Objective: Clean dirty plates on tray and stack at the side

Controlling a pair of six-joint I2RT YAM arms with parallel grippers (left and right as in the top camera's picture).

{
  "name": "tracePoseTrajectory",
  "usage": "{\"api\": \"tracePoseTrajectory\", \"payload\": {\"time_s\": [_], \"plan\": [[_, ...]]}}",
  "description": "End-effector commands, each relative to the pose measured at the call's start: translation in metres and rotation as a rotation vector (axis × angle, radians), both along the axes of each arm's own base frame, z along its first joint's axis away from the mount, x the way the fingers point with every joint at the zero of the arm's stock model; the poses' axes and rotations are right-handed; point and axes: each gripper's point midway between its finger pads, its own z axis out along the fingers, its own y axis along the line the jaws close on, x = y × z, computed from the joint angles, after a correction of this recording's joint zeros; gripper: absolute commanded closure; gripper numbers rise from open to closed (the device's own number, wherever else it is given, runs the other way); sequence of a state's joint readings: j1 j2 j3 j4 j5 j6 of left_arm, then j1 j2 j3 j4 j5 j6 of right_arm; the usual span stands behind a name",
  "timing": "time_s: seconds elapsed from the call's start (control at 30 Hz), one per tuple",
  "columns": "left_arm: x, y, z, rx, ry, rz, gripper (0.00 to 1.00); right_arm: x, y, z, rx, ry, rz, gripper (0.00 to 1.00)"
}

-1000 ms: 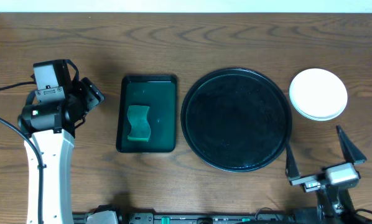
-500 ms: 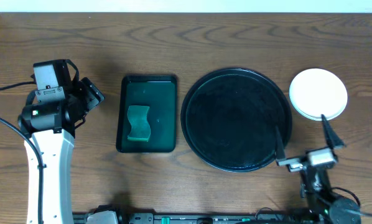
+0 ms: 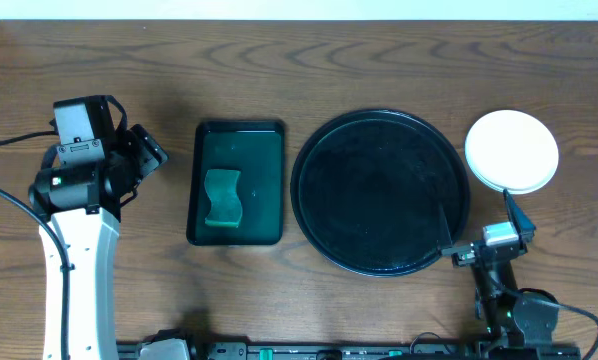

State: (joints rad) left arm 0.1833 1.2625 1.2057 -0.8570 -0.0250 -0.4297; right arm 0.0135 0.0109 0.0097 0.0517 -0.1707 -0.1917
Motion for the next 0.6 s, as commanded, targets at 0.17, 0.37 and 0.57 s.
{"api": "tracePoseTrajectory", "payload": {"time_s": [0.17,0.37,0.57], "plan": [[-0.001,0.002,-0.005,-0.003,0.018,0.007,0.18,0.002,-0.028,-0.031,0.071,0.128,-0.155,0.01],[-0.001,0.002,-0.005,-0.003,0.018,0.007,0.17,0.001,-0.057,-0.028,0.231,0.113,-0.326,0.01],[-0.001,0.002,-0.005,-0.003,0.018,0.007,0.17,0.0,-0.062,-0.027,0.243,0.108,-0.353,0.01]]}}
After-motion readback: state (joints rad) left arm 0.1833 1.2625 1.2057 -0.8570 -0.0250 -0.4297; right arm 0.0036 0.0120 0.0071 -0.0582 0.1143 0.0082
